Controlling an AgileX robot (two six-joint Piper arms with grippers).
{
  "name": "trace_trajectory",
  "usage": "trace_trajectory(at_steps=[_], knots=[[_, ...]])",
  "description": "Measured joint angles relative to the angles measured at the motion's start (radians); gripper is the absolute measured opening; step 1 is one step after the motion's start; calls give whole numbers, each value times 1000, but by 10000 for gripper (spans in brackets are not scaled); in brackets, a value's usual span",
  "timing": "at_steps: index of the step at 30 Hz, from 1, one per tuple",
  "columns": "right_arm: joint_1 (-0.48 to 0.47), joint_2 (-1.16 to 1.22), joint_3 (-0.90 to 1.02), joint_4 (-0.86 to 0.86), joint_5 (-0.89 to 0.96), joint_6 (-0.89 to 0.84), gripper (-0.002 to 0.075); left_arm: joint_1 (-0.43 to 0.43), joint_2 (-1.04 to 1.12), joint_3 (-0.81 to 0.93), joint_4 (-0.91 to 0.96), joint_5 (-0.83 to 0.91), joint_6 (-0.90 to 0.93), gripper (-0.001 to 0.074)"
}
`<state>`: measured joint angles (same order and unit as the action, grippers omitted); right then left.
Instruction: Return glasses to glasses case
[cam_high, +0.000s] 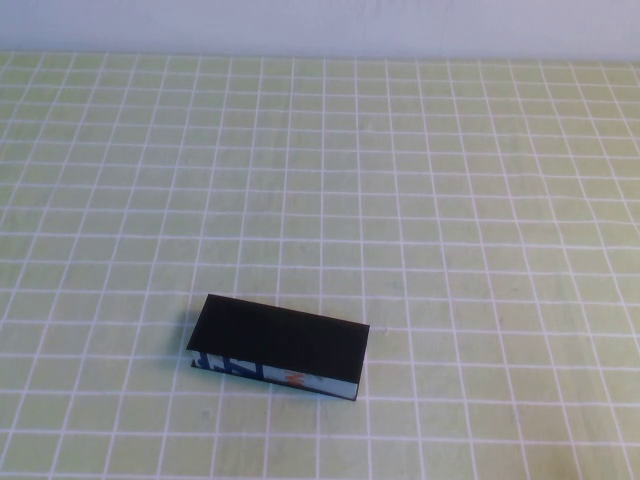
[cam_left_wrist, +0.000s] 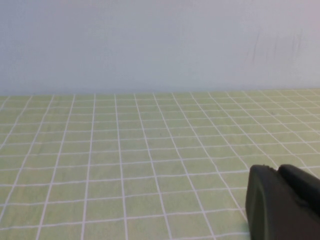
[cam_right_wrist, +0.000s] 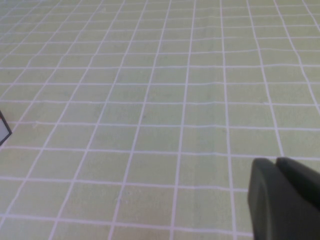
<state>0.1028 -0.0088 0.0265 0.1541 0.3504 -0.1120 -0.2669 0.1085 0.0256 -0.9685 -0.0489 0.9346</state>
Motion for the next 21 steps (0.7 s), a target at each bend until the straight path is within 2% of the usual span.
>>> trace_trajectory(at_steps=[5,8,11,14,17,21], knots=[[0,0,0,0,0,0,-11,0,0,0,0,0,0,-4],[0,0,0,0,0,0,-11,0,0,0,160,0,-48,-4],[0,0,0,0,0,0,-11,32,0,0,473,-16,-292,-4],[0,0,0,0,0,0,-11,116,-16,0,757,-33,-579,-4],[0,0,0,0,0,4,-11,208,-70,0,891,31,-748,-4],[0,0,0,0,1,6,-11,247,-117,2,931,187,-807,-4]])
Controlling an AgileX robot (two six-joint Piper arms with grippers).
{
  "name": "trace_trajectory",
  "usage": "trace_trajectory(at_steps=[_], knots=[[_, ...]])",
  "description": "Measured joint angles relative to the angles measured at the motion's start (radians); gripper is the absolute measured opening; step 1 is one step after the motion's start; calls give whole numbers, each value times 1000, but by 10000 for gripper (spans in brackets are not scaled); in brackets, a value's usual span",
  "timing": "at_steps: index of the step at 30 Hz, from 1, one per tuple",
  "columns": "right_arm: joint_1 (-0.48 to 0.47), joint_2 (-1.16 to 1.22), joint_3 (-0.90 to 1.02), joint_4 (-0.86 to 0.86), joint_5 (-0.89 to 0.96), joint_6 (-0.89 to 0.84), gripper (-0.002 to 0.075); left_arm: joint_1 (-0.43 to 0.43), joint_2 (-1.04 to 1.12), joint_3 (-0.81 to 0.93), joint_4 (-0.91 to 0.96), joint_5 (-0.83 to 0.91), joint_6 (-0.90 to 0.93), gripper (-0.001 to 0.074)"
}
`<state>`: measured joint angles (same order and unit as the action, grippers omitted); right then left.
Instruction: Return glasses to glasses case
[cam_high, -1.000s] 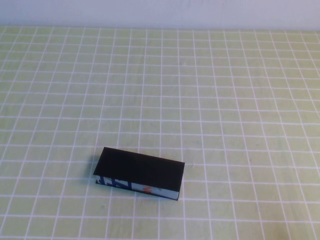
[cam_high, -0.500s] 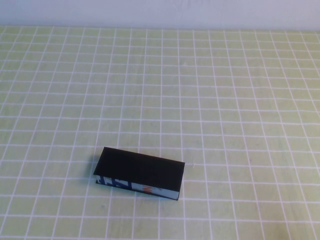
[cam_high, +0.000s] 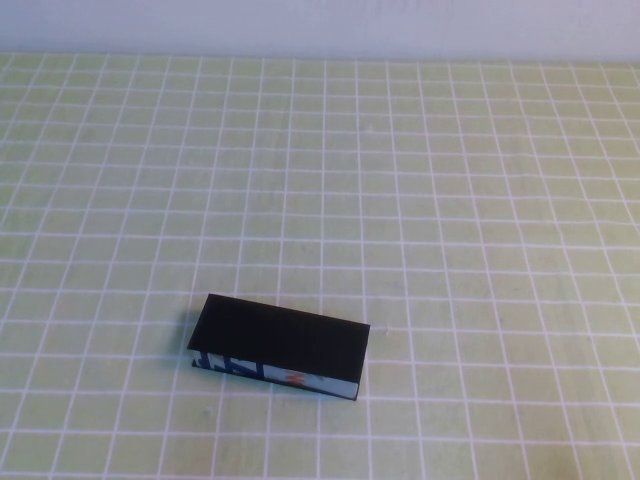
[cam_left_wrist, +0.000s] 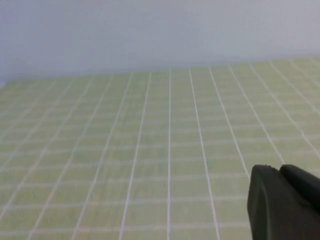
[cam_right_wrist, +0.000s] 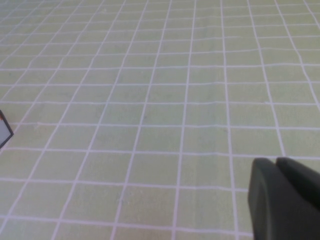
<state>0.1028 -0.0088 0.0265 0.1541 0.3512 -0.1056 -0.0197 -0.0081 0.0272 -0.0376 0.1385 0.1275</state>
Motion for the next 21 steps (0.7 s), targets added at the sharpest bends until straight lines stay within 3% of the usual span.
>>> trace_trajectory(at_steps=[6,21], knots=[[0,0,0,0,0,0,-11,2,0,0,4,216,-14,-4],[0,0,0,0,0,0,-11,2,0,0,-20,248,-27,-4]])
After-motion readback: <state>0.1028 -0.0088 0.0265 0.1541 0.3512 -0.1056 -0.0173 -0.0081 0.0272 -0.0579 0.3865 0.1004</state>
